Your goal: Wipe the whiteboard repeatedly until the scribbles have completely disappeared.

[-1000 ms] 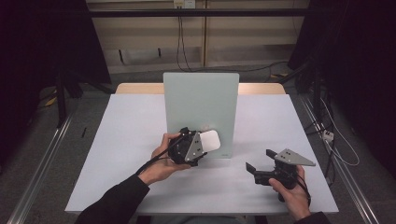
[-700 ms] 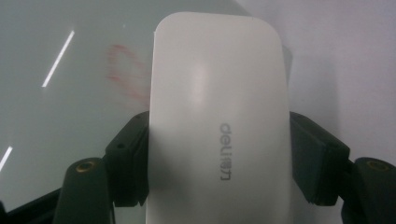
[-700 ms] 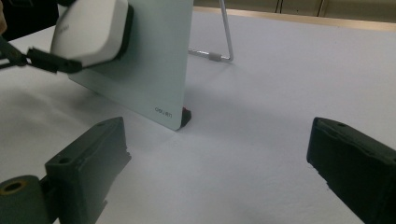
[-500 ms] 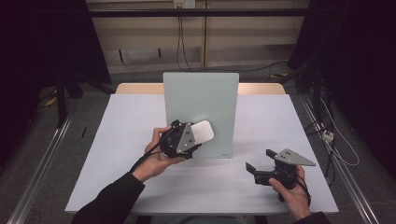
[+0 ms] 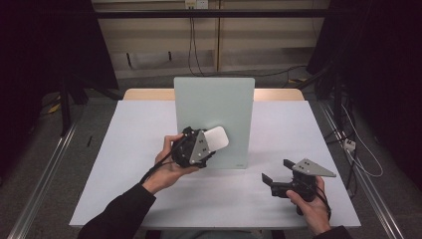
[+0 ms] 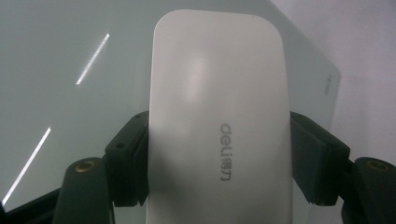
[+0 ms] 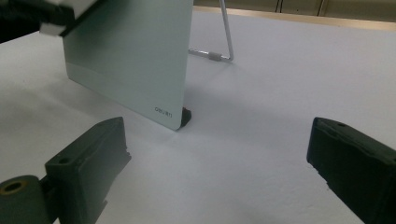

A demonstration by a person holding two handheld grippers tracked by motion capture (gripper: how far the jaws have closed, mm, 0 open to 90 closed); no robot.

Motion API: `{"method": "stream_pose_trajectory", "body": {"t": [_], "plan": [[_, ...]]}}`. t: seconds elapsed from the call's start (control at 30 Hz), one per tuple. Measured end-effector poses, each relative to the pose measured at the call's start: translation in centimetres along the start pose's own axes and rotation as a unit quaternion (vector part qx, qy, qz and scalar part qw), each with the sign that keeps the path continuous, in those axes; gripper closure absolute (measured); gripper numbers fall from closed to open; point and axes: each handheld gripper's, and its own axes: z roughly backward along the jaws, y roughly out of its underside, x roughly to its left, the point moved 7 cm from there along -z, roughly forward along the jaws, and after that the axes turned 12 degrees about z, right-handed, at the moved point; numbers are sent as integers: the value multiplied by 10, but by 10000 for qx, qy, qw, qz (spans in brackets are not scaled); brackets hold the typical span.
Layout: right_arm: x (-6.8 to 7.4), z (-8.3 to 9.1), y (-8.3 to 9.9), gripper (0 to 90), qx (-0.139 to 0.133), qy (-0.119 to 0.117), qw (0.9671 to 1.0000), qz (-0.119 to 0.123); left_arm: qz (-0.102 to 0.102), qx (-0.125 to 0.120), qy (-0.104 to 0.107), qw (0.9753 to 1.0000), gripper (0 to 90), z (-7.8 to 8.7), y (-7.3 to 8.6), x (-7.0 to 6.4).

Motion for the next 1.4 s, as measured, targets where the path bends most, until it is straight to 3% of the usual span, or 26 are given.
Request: {"method": "stream_pose_trajectory", "body": {"t": [0.17, 0.3, 0.33, 0.4, 0.43, 0.5, 0.6, 0.7, 0.8, 0.87, 0.93, 1.13, 1.4], "plan": [[0, 0, 0, 48, 2, 17, 10000, -27, -118, 195, 284, 9993, 307, -13, 11, -23], [0, 1, 0, 48, 5, 7, 10000, -24, -242, 361, 428, 9981, 307, -18, 15, -33], [0, 1, 0, 49, 5, 8, 10000, -25, -156, 321, 464, 9983, 307, -20, 15, -36], [0, 1, 0, 48, 5, 8, 10000, -25, -437, 508, 440, 9968, 307, -18, 14, -32], [0, 1, 0, 48, 8, 9, 10000, -28, -242, 379, 445, 9980, 307, -19, 12, -33], [0, 0, 0, 48, 8, 9, 10000, -25, -111, 206, 349, 9991, 308, -17, 5, -27], [0, 0, 0, 48, 12, 8, 10000, -27, 88, 2, 170, 9998, 308, -8, -10, -7], [0, 1, 0, 48, 1, 0, 10000, -28, 120, -120, -55, 9998, 308, 3, -22, 15], [0, 1, 0, 48, -1, -1, 10000, -28, 310, -275, -212, 9989, 307, 12, -29, 31], [0, 1, 0, 48, -1, 6, 10000, -27, 443, -356, -184, 9982, 307, 15, -29, 36], [0, 1, 0, 48, -1, -2, 10000, -36, 365, -345, -255, 9984, 307, 16, -27, 38], [0, 1, 0, 48, -2, 7, 10000, -27, 202, -198, -162, 9995, 307, 10, -15, 22], [0, 1, 0, 48, 4, 7, 10000, -22, 3, 177, 285, 9994, 307, -5, 15, -14]]}}
